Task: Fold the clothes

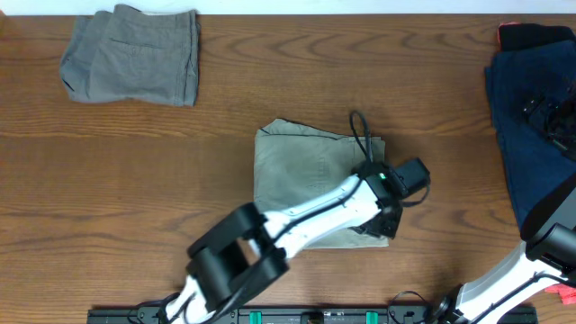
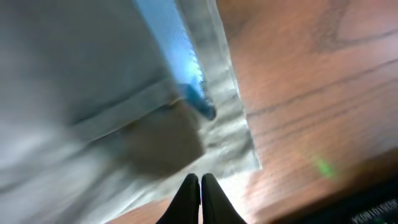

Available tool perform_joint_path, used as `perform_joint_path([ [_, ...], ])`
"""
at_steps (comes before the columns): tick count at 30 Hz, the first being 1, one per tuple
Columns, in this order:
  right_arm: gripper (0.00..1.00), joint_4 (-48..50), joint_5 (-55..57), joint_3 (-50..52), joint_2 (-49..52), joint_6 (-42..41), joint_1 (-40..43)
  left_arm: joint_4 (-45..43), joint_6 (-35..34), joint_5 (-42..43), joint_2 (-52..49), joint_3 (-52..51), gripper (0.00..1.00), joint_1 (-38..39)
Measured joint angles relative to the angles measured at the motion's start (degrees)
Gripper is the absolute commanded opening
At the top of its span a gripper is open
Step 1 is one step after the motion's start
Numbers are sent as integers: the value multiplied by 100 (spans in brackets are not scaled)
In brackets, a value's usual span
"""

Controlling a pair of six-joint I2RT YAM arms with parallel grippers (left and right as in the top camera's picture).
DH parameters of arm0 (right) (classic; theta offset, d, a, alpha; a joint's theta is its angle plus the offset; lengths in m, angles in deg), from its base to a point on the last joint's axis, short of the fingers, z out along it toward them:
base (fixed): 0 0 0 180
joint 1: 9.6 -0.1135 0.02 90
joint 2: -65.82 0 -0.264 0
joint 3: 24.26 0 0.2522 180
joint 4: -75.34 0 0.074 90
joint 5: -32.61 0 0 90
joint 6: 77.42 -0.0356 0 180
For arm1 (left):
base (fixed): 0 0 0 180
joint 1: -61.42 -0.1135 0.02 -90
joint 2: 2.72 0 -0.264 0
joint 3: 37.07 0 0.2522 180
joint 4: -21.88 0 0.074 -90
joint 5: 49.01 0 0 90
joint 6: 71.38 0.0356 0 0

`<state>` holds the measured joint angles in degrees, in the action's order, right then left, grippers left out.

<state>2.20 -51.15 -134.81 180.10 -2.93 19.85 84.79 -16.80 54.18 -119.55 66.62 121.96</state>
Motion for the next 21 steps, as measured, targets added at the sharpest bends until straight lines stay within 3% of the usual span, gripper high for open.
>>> perform_joint_path([
  [10, 99, 0, 0, 0, 0, -2, 0, -573, 201, -1751, 1370, 286, 6, -907],
  [21, 99, 0, -2, 0, 0, 0, 0, -2004, 234, -2151, 192, 188, 6, -1357],
])
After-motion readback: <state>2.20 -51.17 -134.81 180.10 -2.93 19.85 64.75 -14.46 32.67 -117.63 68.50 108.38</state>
